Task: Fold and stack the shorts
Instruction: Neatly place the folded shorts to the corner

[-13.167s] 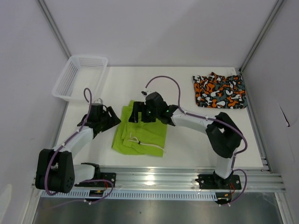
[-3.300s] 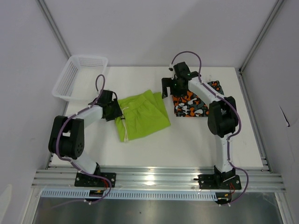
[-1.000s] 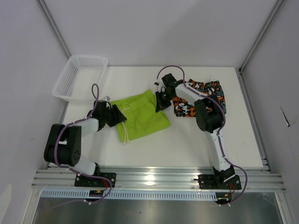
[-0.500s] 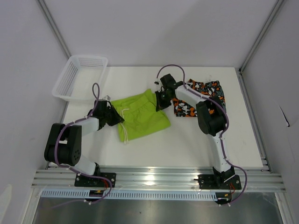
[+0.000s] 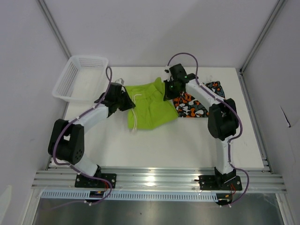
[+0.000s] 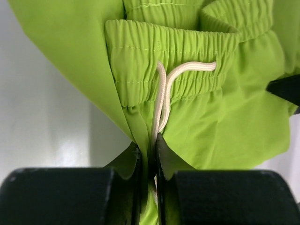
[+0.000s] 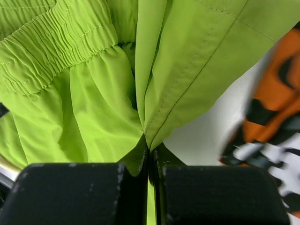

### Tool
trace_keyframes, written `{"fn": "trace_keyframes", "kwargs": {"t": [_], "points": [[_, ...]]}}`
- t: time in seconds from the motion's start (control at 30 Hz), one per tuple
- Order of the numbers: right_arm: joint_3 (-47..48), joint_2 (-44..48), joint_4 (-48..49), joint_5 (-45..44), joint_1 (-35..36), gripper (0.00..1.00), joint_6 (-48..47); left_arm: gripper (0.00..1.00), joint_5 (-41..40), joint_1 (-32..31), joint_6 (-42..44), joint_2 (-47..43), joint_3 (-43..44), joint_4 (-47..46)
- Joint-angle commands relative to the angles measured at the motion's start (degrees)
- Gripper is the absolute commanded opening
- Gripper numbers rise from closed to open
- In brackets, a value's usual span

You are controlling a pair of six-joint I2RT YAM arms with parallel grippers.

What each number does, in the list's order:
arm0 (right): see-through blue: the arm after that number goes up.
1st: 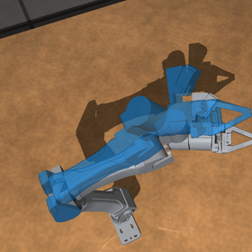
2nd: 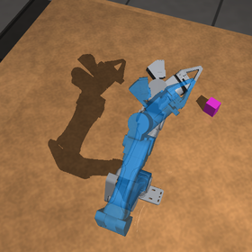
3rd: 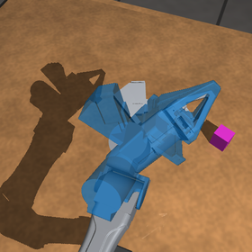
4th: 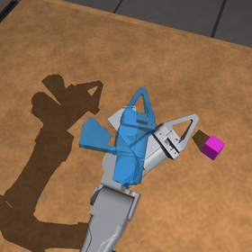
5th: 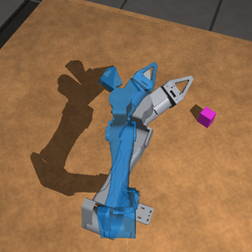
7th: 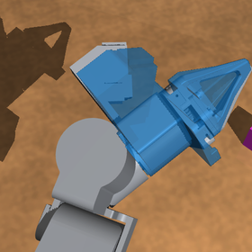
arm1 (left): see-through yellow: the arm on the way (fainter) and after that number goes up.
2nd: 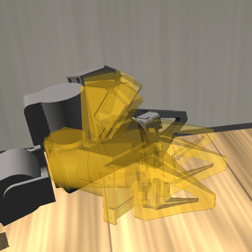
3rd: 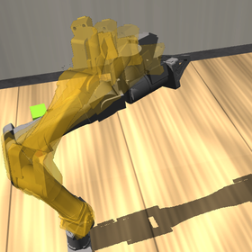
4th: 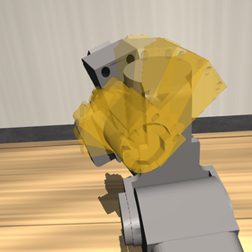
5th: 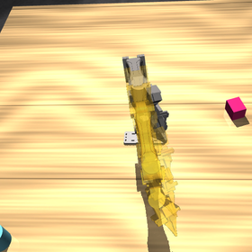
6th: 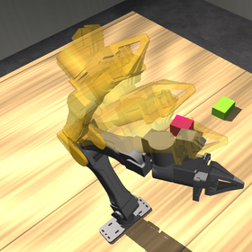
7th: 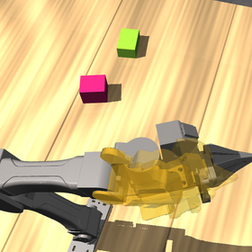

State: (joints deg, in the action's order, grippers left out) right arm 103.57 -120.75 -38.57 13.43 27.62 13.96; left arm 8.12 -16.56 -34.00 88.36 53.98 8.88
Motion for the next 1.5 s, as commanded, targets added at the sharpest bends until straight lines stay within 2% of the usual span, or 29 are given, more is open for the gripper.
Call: {"fn": "trace_keyframes", "kwargs": {"t": [0.0,0.23,0.5,0.63,0.77,1.03,1.33,1.43,1.47], "points": [[3.7,4.6,-2.6,-2.2,-4.4,0.0,1.5,0.0,-1.1,-3.4,-2.0,3.8,9.0,1.5],[2.8,9.7,-5.7,-3.5,-10.8,0.0,2.3,0.0,-1.3,-11.0,-3.3,15.7,28.4,6.3],[2.4,14.6,-8.0,-4.0,-18.6,0.0,2.5,0.0,2.0,-16.3,-6.0,30.5,45.2,4.2],[2.4,16.1,-9.6,-5.6,-21.4,0.0,2.4,0.0,4.3,-18.9,-8.0,37.6,57.4,4.7],[1.9,16.3,-9.7,-4.9,-24.2,0.0,1.5,0.0,4.7,-21.3,-10.5,42.9,64.2,2.9],[0.4,13.3,-8.6,-3.1,-30.5,0.0,1.5,0.0,5.0,-23.8,-14.7,51.2,72.8,1.8],[-2.1,5.1,-5.4,-2.1,-36.2,0.0,4.1,0.0,2.4,-25.0,-15.8,53.7,69.3,2.2],[-0.8,1.9,-6.1,-4.1,-36.5,0.07,4.3,0.0,0.4,-24.8,-15.1,52.6,68.6,3.5],[0.0,0.1,-8.3,-5.7,-36.5,0.14,4.4,0.01,0.0,-24.8,-14.8,52.4,68.6,4.0]]}}
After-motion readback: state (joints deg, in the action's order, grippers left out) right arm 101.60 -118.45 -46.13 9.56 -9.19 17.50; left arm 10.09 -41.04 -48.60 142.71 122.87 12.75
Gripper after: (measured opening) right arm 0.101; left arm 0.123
